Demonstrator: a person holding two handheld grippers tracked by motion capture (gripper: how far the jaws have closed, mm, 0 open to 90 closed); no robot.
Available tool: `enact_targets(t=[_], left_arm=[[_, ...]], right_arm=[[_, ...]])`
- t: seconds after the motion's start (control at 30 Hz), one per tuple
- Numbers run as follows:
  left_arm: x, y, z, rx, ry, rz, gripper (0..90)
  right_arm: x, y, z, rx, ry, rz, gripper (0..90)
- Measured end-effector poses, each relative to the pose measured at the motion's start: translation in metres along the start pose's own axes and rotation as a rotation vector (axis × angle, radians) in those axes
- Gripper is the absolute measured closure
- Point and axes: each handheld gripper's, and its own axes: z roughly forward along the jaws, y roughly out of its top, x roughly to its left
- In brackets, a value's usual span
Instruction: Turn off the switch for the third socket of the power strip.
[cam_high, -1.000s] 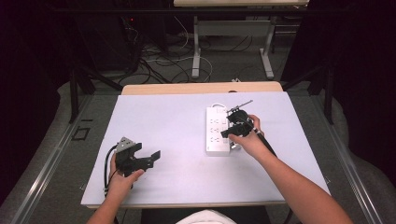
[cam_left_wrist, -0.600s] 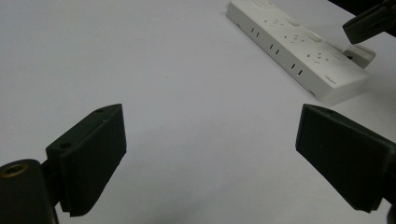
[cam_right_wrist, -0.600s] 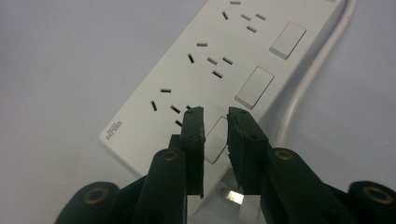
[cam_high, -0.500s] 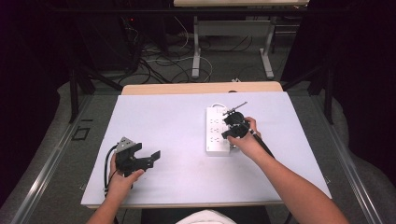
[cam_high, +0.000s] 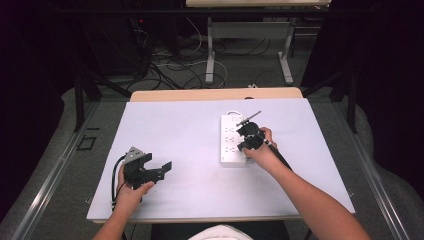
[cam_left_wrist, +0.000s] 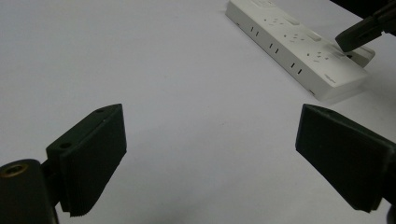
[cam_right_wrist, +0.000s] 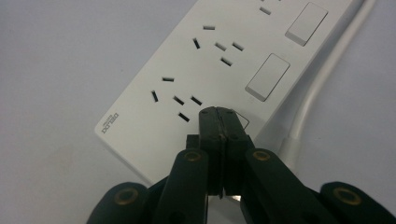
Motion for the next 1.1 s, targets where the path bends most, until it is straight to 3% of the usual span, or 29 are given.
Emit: enact_targets(t=[0.13, 0.17, 0.23, 0.47, 0.67, 0.73, 0.8, 0.87, 1.1], left_arm=[[-0.0001, -0.0001, 0.0001, 0.001, 0.001, -0.001, 8.9], [-0.0001, -0.0001, 0.0002, 0.001, 0.001, -0.001, 8.9], [-0.0002, -0.0001, 0.0003, 0.001, 0.001, 0.000, 8.8], [-0.0006, -0.0001, 0.0004, 0.001, 0.000, 0.002, 8.9], [-0.0004, -0.0002, 0.0005, 0.002, 0.000, 0.002, 8.9], [-0.0006, -0.0002, 0.0007, 0.002, 0.001, 0.002, 8.8], [-0.0007, -0.0003, 0.0007, 0.002, 0.000, 0.002, 8.9], [-0.0007, -0.0003, 0.0007, 0.002, 0.001, 0.002, 8.9], [-0.0007, -0.0003, 0.0003, 0.002, 0.000, 0.003, 8.9]], right_arm=[[0.0013, -0.0004, 0.0022, 0.009, 0.006, 0.013, 90.0], [-0.0005, -0.0013, 0.0027, 0.008, 0.012, -0.016, 90.0], [0.0001, -0.0015, 0.0034, 0.008, 0.008, 0.007, 90.0], [-0.0013, -0.0020, 0.0041, -0.011, 0.016, -0.015, 90.0], [-0.0024, -0.0031, 0.0034, -0.010, 0.028, -0.005, 90.0], [-0.0013, -0.0039, 0.0046, -0.028, 0.021, 0.022, 90.0], [-0.0019, -0.0039, 0.0018, 0.003, 0.022, 0.013, 90.0], [-0.0018, -0.0050, 0.0038, -0.031, 0.027, 0.014, 90.0], [-0.0018, -0.0054, 0.0033, -0.019, 0.020, 0.005, 90.0]])
